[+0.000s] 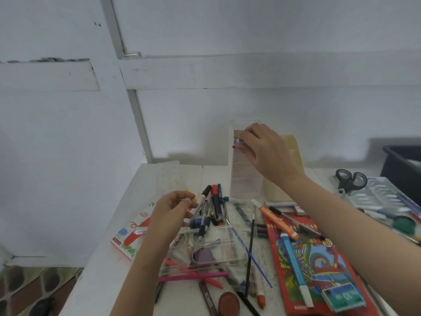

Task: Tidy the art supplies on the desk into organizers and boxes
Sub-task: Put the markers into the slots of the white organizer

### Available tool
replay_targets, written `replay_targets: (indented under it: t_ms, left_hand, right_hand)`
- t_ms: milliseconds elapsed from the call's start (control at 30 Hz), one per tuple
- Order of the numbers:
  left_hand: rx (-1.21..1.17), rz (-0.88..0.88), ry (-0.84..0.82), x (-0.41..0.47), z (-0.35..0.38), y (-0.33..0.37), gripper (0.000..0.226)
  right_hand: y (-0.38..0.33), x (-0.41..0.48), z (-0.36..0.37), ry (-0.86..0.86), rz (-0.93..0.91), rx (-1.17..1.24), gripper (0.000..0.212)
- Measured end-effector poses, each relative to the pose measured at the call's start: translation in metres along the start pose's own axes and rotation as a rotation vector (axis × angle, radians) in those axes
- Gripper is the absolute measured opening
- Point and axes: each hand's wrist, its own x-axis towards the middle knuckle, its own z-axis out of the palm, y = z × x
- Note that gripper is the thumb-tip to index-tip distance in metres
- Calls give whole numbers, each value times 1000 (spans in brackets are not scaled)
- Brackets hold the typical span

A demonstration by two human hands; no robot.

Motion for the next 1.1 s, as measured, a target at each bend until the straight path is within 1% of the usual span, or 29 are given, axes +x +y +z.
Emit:
replay_targets:
  t_ms: [167,567,767,867,933,1000,1100]
  left_hand:
    - [-20,-12,17,0,-2,-2,18]
    - [16,-19,51,-7,-9,-5,19]
    - [12,-24,68,-13,-16,-4,19]
    - [8,-31,90,-14,-19,-5,18]
    - [10,-39,105,-14,-20,-5,17]
    - [12,-40,114,-14,-20,-7,16]
    - [22,-42,125,-14,-21,-9,16]
  right_hand:
    - [4,4,4,-18,36,-55,16]
    - [-9,7,13,-26,206,-30,19]
    - [-9,9,12,-71,228,-69,28]
    - [-8,9,10,-105,230,-142,34]
    - [-7,10,9,-100,255,-133,29]
    - [-6,14,8,-89,294,-74,24]
    - [-4,15,9,-91,317,-45,21]
